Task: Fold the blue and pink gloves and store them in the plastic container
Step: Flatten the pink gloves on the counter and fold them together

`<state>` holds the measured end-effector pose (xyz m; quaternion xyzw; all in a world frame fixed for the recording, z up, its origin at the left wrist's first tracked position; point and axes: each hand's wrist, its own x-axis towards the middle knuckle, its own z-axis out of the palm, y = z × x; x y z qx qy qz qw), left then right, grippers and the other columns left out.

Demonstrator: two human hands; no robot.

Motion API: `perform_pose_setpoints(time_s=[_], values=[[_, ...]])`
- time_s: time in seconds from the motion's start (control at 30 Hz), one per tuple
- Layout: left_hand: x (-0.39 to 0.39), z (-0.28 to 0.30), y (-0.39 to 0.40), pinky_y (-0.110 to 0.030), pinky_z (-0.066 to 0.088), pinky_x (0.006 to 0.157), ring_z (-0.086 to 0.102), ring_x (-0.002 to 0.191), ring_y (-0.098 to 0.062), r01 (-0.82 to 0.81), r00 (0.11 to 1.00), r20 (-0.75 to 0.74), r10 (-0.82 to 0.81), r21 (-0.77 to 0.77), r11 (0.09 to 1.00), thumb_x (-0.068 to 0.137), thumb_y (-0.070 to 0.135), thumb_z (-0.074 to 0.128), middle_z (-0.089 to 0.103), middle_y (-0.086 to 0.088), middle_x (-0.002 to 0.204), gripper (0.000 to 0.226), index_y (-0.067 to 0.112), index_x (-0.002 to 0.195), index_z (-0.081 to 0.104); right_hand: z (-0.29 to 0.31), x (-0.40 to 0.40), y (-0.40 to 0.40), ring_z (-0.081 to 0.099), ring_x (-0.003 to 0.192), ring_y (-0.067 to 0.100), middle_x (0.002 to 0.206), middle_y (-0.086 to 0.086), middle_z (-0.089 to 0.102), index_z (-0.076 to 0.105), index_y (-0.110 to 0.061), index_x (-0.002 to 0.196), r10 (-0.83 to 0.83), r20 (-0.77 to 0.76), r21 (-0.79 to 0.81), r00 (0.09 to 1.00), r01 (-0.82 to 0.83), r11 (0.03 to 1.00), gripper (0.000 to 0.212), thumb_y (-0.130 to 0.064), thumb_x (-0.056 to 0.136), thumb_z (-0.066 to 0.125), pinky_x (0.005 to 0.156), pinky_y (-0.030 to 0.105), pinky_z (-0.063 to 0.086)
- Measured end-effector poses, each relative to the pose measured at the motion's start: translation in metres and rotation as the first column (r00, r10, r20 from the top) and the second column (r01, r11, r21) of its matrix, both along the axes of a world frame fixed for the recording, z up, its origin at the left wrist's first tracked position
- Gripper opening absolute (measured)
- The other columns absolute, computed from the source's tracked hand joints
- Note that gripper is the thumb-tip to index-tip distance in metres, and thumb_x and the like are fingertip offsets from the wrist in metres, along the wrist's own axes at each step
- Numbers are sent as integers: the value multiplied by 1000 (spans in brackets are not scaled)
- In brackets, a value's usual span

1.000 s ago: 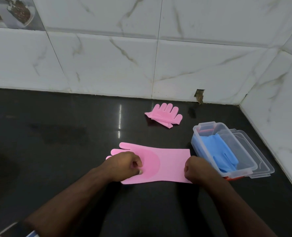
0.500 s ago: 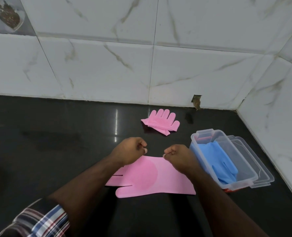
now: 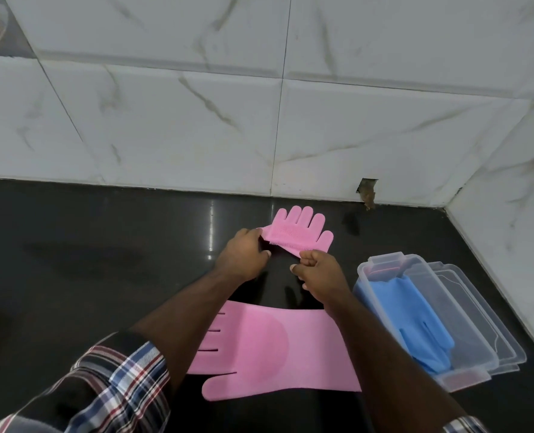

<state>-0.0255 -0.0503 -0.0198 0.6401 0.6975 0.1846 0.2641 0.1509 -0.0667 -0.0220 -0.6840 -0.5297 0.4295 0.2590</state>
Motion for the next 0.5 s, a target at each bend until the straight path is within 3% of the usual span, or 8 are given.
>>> perform_pose_setpoints(time_s=[0.13, 0.3, 0.4, 0.5], values=[[-3, -7, 16, -41, 54, 91, 63, 106, -26, -26, 999, -28, 26, -13, 1000, 82, 27, 63, 61, -4, 115, 33, 25, 115, 65, -6, -4, 7, 68, 98, 22, 108, 1, 71, 65, -15, 122, 5, -27, 0, 1000, -5, 1000, 45, -23, 79, 75, 91, 48, 56], [-3, -10, 28, -28, 45, 87, 58, 102, -21, -49, 998, -24, 52, 98, 994, 86, 20, 67, 54, 2, 105, 11, 23, 96, 70, -8, -5, 12, 68, 94, 17, 106, 0, 72, 65, -13, 122, 4, -31, 8, 1000, -4, 1000, 41, -20, 83, 75, 90, 45, 57], [-1, -3, 30, -27, 46, 79, 62, 92, -16, -39, 998, 49, 33, 129, 991, 87, 24, 65, 60, 8, 95, 4, 24, 83, 63, -8, -3, 12, 69, 92, 19, 102, 1, 73, 66, -13, 121, -9, -58, 8, 998, 9, 1000, 38, -18, 84, 74, 88, 43, 58], [3, 11, 26, -30, 47, 70, 61, 79, -13, -83, 981, 182, 61, 117, 990, 92, 28, 57, 65, 7, 84, 6, 24, 87, 57, -4, -2, 8, 68, 84, 19, 91, 0, 72, 68, -14, 114, -37, -89, 39, 995, 40, 998, 29, -17, 86, 72, 80, 40, 60]])
